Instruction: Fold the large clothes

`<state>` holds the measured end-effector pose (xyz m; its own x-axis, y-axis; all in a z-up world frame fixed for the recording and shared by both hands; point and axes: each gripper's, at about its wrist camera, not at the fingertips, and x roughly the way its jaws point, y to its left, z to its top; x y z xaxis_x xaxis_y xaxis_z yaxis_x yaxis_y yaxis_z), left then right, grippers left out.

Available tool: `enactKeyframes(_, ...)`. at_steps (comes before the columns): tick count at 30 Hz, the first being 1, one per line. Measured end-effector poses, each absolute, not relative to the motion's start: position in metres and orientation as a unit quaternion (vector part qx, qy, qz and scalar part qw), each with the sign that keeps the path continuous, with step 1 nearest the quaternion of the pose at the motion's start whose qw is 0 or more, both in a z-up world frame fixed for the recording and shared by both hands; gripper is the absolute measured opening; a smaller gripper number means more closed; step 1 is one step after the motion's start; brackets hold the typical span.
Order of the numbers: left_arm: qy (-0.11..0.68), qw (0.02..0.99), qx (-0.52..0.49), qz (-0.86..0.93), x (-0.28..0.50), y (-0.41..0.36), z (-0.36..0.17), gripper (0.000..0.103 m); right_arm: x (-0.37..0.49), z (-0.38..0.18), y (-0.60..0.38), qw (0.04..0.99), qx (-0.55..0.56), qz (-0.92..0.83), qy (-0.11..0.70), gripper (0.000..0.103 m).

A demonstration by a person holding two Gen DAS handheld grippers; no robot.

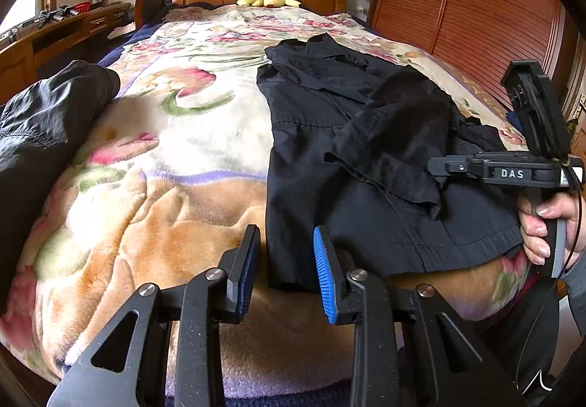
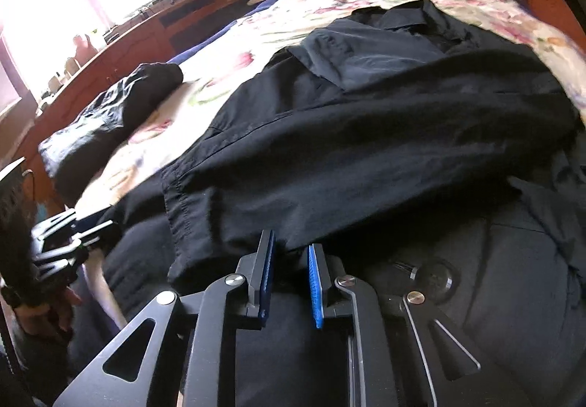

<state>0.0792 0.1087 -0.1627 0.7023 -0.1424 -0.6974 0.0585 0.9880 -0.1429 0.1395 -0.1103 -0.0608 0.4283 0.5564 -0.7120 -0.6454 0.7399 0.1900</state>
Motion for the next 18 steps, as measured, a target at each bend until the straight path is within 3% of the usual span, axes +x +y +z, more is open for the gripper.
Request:
enactKeyframes(9,0.385,0.92,-0.052,-0.051,0.084,0.105,-0.166,0.031,0.122,-0.049,-0.154,0.878,-0.108,0.291,0.365,0.044)
enactKeyframes(18,0.387,0.92,-0.047,-0.045,0.089,0.1,-0.168,0.031,0.12,-0.049,-0.251,0.905,-0.124,0.168,0.37,0.046)
